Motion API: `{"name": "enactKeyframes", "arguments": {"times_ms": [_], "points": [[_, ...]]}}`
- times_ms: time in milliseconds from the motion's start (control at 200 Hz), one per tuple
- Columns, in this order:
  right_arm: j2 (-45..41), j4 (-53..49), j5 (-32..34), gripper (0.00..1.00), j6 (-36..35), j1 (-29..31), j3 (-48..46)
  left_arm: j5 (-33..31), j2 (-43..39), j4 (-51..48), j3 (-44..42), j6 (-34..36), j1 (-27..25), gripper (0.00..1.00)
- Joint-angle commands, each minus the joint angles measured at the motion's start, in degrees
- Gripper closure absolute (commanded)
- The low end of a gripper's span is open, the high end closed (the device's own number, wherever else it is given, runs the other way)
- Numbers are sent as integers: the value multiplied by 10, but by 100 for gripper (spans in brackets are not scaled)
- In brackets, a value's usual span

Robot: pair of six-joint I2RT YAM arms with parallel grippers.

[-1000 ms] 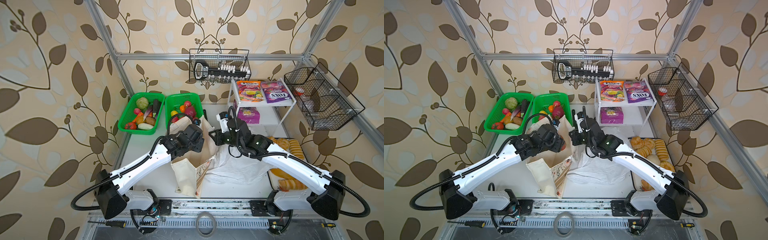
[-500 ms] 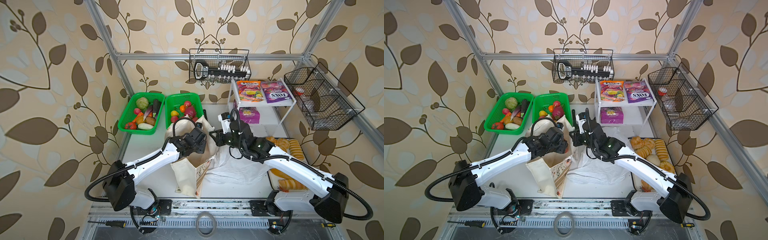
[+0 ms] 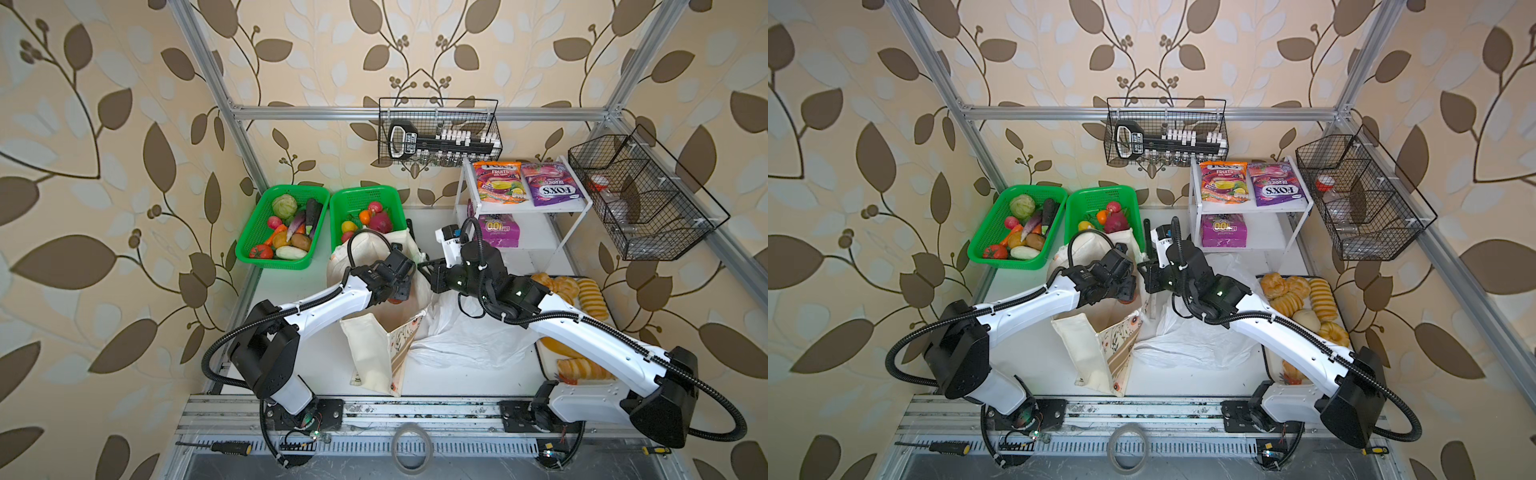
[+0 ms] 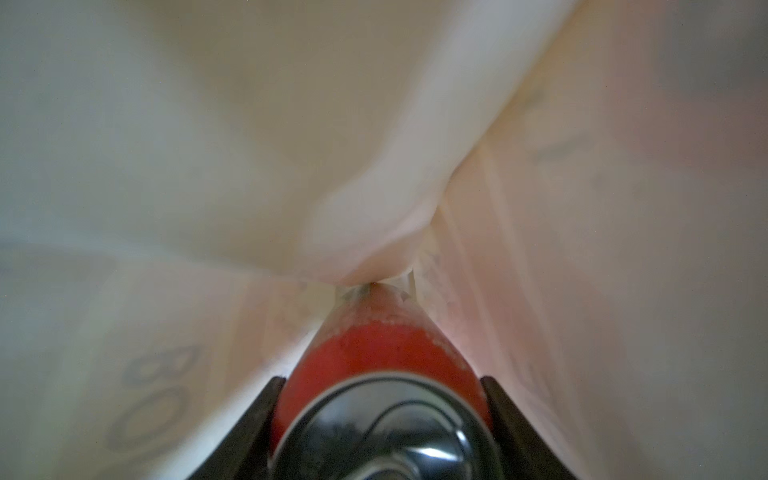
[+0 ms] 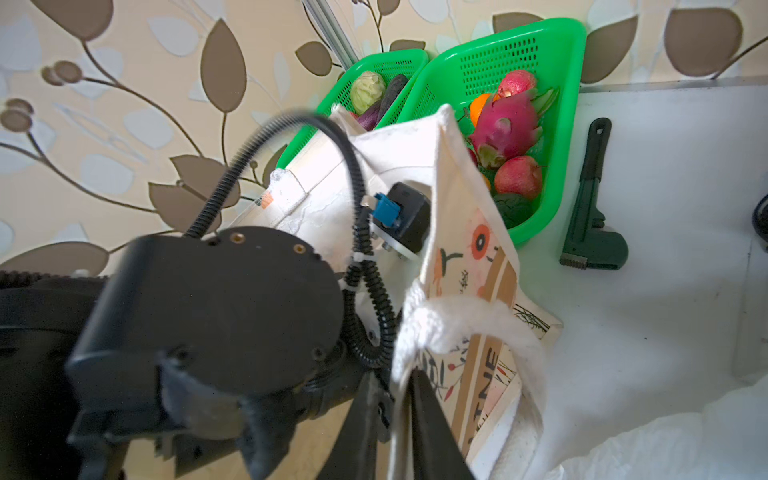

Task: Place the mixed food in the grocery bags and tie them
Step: 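Move the can over the tote bag with left gripper while right grasps rim, then lower the Coke can into the tote bag and open the left gripper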

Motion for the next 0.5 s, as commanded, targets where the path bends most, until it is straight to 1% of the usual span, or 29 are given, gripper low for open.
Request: {"name": "enactKeyframes", "arguments": {"times_ms": [0,180,305,495], "points": [[-8,7,-16,83,-6,0,-12,-2,9,28,26,-16,8,87],[-8,10,-21,82,-3,-2,-18,7,40,29,25,-12,8,86],[-10,12,-21,82,-2,-3,-21,20,69,7,44,-6,8,86],[-11,12,-22,82,1,-6,-25,33,98,0,42,-8,8,85]]}}
